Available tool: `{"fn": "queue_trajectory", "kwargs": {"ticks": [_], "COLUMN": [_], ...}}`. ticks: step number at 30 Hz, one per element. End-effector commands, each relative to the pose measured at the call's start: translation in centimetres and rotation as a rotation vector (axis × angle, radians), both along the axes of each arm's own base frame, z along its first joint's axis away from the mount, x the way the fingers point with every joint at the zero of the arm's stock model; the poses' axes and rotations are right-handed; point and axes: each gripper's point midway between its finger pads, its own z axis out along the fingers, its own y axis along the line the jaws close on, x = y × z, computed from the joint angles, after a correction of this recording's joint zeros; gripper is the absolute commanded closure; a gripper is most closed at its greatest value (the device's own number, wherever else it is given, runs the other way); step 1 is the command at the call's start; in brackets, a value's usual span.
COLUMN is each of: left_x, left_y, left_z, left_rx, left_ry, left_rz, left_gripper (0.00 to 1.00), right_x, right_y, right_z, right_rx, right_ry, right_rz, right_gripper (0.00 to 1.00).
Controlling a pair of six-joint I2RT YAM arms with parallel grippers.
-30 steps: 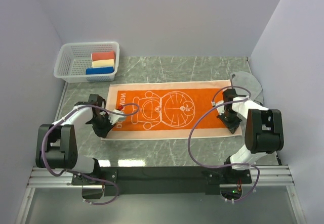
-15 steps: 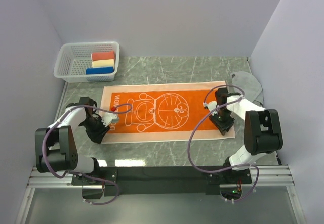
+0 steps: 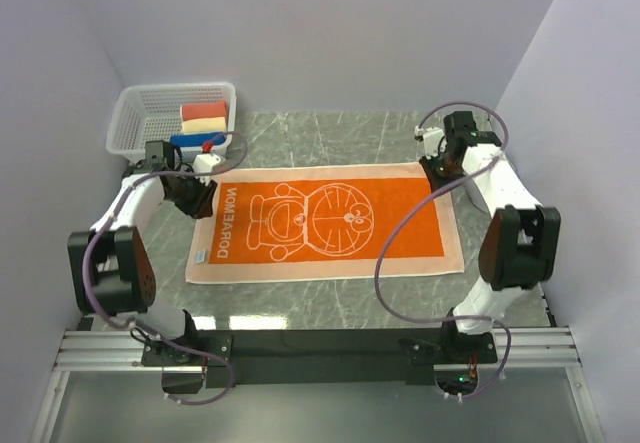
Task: Roll the towels
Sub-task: Flatten the towel
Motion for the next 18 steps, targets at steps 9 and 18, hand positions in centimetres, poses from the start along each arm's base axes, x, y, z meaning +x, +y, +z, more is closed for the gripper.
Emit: {"fn": "queue_trajectory", "kwargs": {"ticks": [9, 18], "left_x": [11.9, 13.8], "left_y": [1.0, 2.9], "left_z": [2.0, 0.6], "left_rx": [-0.234, -0.357], "left_ry": [-0.194, -0.113], "left_rz": [0.412, 0.498], "left_gripper": [0.6, 0.43], "right_x": [11.2, 16.2], "right_y": [-3.9, -6.5], "right_z": [0.3, -1.9], "right_rx": [0.066, 0.084], "right_ry": [-0.137, -0.121], "right_rz": [-0.302, -0.378], "right_gripper": [0.78, 0.51]}}
